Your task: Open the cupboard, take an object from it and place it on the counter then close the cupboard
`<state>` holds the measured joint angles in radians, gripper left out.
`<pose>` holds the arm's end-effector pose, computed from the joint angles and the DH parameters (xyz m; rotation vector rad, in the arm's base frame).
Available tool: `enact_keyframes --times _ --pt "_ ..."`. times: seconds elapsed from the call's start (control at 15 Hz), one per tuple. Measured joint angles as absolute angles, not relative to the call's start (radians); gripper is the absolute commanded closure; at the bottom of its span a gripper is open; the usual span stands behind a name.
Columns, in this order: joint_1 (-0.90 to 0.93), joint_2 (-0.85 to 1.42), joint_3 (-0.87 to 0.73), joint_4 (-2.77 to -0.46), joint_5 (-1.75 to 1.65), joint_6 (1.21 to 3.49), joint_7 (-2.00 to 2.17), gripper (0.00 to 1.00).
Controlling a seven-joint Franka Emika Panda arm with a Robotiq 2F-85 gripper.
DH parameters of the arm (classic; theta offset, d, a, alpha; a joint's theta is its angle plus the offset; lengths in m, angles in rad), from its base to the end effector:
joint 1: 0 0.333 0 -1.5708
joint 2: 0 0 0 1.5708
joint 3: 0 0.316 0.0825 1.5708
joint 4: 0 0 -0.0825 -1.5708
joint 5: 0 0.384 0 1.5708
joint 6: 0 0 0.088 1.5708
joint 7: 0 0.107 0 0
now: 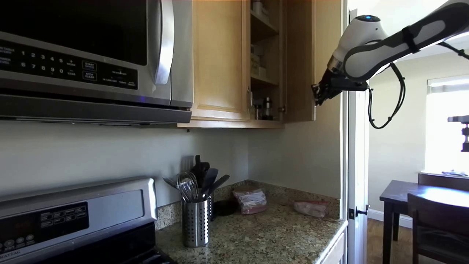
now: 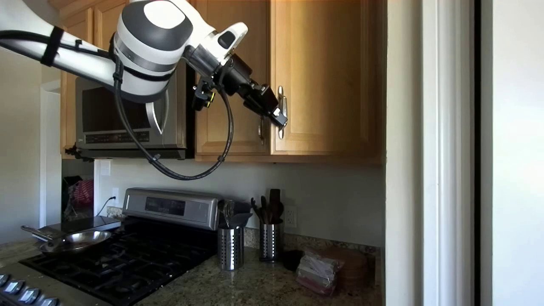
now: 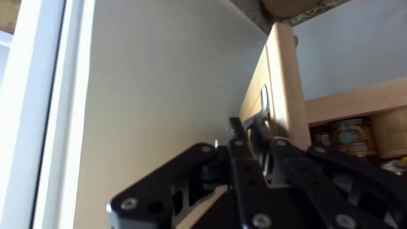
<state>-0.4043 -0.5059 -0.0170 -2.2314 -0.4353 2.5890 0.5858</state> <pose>0.4126 -0.1782 0.6674 2.4091 -0.9358 1.2190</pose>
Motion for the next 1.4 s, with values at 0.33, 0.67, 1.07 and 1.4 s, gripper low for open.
enact_keyframes --times 0.33,0.67,1.07,1.4 --pt "-0.521 -0.526 0.063 -2.248 -0.505 2.578 0.661 0.41" --pt "-0.523 -0.521 0.096 -2.225 -0.531 2.509 0.664 0.08" --pt "-0.420 -0.548 0.078 -2.295 -0.464 2.191 0.529 0.00" --pt "-0.278 -0.629 0.074 -2.304 -0.363 1.903 0.382 0.33"
